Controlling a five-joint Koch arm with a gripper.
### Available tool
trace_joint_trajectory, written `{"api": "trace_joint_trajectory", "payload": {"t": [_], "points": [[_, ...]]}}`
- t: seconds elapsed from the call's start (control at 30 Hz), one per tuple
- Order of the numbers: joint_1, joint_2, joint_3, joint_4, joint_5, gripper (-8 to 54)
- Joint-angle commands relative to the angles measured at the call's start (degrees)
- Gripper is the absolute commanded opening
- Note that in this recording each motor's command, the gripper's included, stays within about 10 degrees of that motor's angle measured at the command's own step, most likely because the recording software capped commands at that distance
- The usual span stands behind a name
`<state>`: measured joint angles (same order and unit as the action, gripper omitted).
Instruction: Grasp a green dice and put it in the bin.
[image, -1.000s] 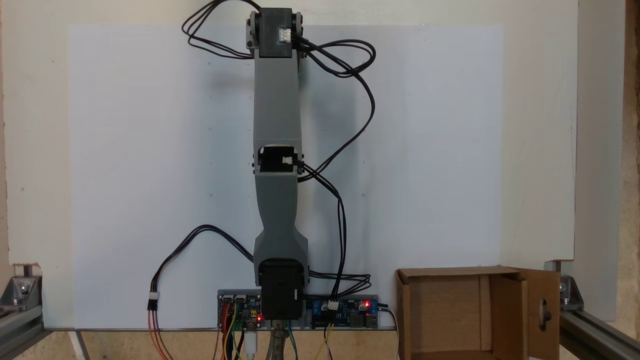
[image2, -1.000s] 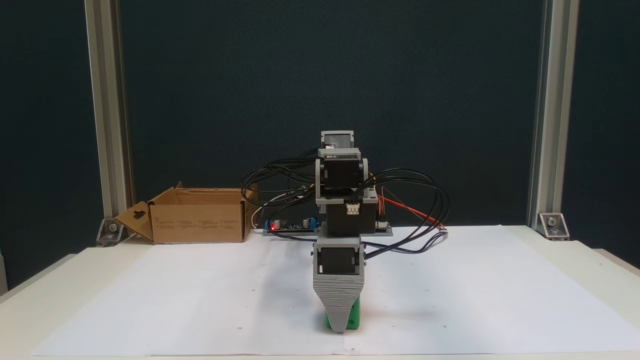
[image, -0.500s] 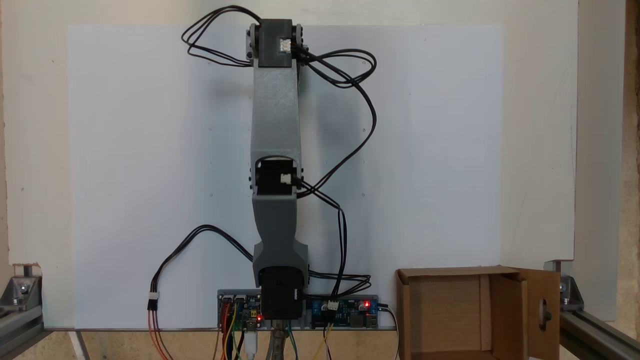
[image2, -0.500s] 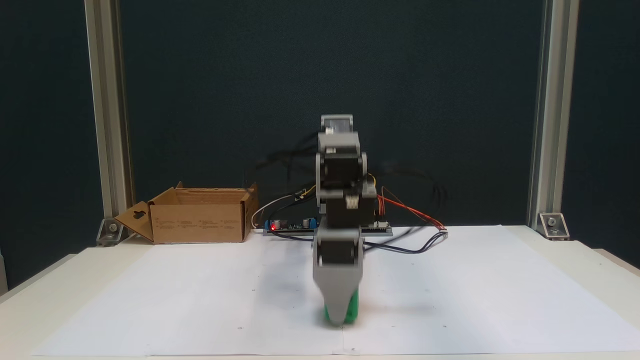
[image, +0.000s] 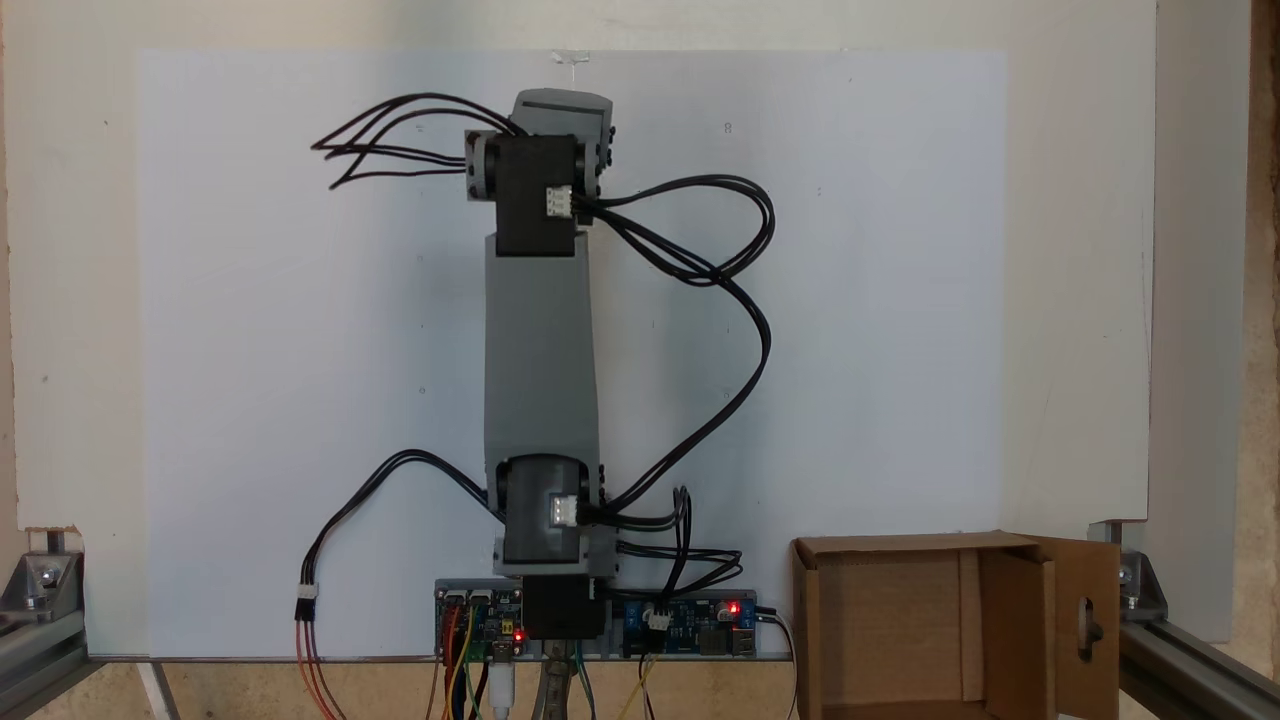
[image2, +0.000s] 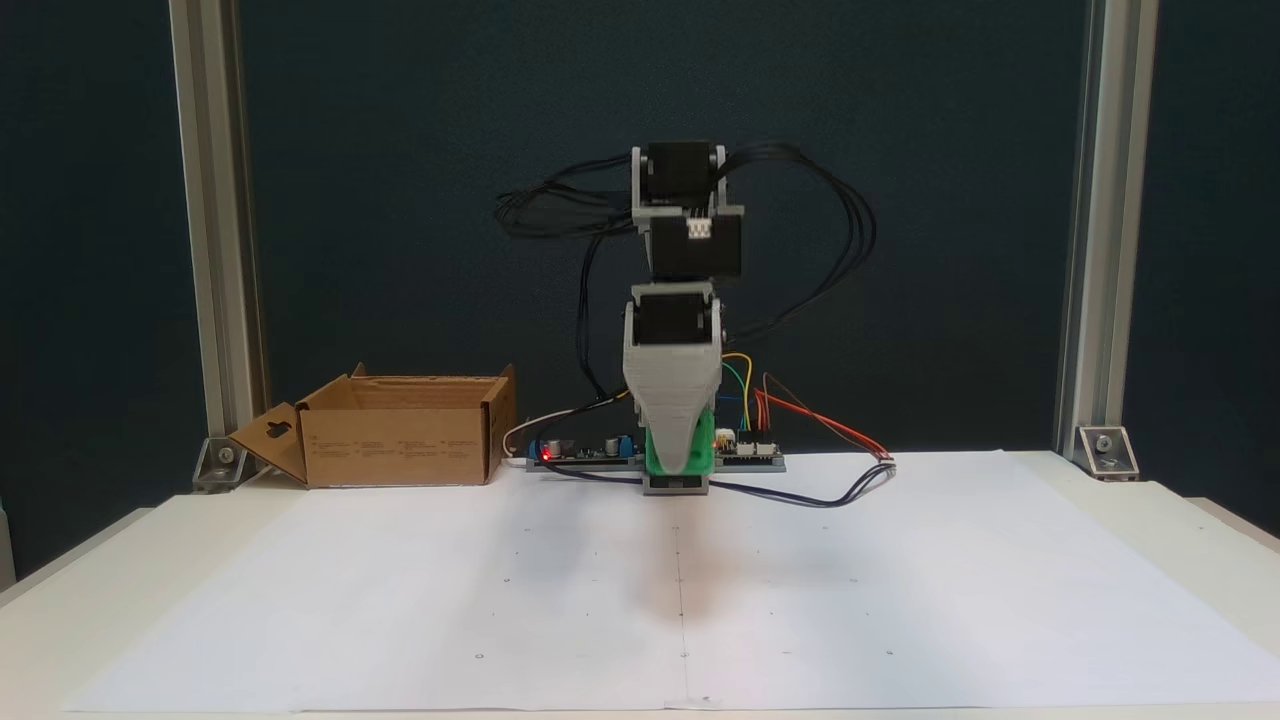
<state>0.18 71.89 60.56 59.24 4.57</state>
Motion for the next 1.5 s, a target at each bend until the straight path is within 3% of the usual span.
{"api": "trace_joint_trajectory", "payload": {"t": [0.0, 0.27, 0.93, 1.27, 1.47], "points": [[0.0, 3.9, -1.4, -1.4, 1.5, 11.7], [7.6, 4.0, -1.7, -1.4, -1.4, 11.6], [65.7, 17.2, 8.2, -0.4, -18.8, 11.6], [92.6, 16.6, 8.2, -0.7, -31.1, 11.6], [99.5, 10.1, 10.8, -1.3, -33.0, 11.6]]}}
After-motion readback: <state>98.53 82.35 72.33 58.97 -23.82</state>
